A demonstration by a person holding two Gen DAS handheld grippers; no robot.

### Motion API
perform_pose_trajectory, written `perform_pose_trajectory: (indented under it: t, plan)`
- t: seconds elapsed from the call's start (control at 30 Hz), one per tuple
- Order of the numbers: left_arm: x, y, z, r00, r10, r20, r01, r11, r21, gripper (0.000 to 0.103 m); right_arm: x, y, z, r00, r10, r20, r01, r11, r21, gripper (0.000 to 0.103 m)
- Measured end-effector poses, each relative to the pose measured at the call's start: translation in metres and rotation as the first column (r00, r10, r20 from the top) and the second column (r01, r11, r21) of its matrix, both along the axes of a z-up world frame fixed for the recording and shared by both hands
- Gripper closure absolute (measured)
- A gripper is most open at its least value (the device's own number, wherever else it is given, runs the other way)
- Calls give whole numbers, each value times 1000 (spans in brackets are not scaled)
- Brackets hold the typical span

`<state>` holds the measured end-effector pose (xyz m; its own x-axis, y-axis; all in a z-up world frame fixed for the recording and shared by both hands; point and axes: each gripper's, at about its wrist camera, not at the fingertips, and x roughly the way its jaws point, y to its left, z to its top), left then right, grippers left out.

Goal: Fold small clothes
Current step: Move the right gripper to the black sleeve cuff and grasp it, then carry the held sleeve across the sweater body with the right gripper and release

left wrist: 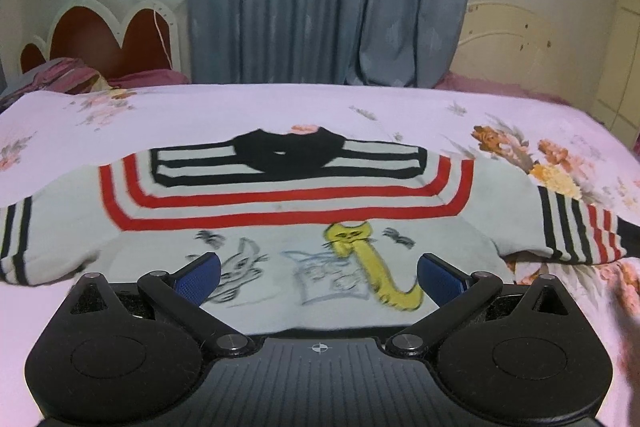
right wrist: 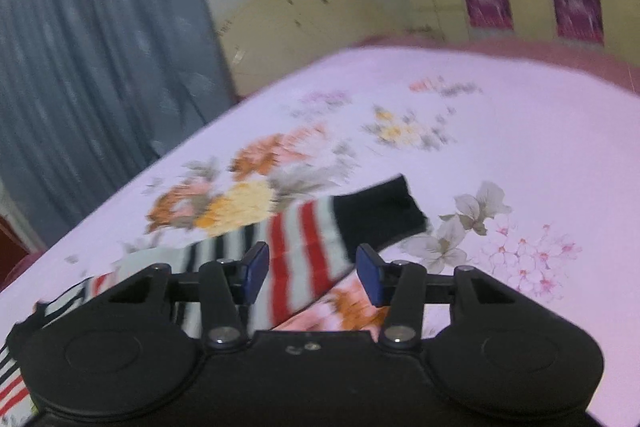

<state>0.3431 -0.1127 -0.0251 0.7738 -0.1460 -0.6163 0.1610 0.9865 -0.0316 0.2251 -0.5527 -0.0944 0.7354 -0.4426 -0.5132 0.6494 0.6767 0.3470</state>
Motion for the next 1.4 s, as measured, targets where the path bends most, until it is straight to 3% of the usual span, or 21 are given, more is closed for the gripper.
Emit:
perform_pose_trajectory:
  t: [0.3, 0.6, 0.63, 0.7, 0.73, 0.8, 0.87, 0.9, 0.97, 1.1, 1.2, 1.4]
  plan:
    - [15, -54, -2, 999, 21, -25, -21, 999, 33, 0, 28, -63, -49, 999, -31, -8, 32, 980, 199, 58]
    - [21, -64, -3, 998, 54, -43, -51, 997, 53, 0, 38, -80, -59, 999, -17, 32, 9, 973, 233, 68]
    - [22, -64, -2, 997, 58, -43, -55, 997, 52, 0, 38, -82, -60, 999, -18, 31, 10, 972, 234, 71]
    - [22, -62, -1, 997, 64, -39, -62, 997, 53, 0, 39, -84, -59, 999, -11, 36, 2, 972, 236, 92]
    - [22, -61, -1, 997, 66, -38, -64, 996, 54, 0, 39, -84, -58, 999, 1, 40, -11, 971, 239, 95]
    - [22, -56, 0, 997, 71, -30, -69, 996, 59, 0, 38, -82, -51, 999, 10, 40, -18, 979, 201, 95]
    - [25, -50, 1, 996, 81, -29, -79, 995, 69, 0, 45, -83, -52, 999, 9, -36, -2, 984, 179, 96]
    - [28, -44, 1, 996, 85, -39, -82, 994, 70, 0, 49, -84, -55, 998, 11, -62, 1, 982, 191, 95]
    - [35, -34, -3, 993, 67, -94, -61, 996, 66, 0, 56, -76, -46, 996, 27, -79, -17, 993, 116, 95]
    - [43, -4, -10, 990, 73, -120, -66, 996, 60, 0, 74, -44, -20, 993, 116, -9, -116, 993, 14, 95]
    - [48, 21, -12, 989, 82, -122, -81, 997, 16, 0, 94, -9, -1, 970, 241, 15, -240, 970, -38, 95]
    - [63, 77, -18, 987, 101, -126, -113, 990, -85, 0, 140, 105, 19, 843, 537, 25, -533, 842, -78, 95]
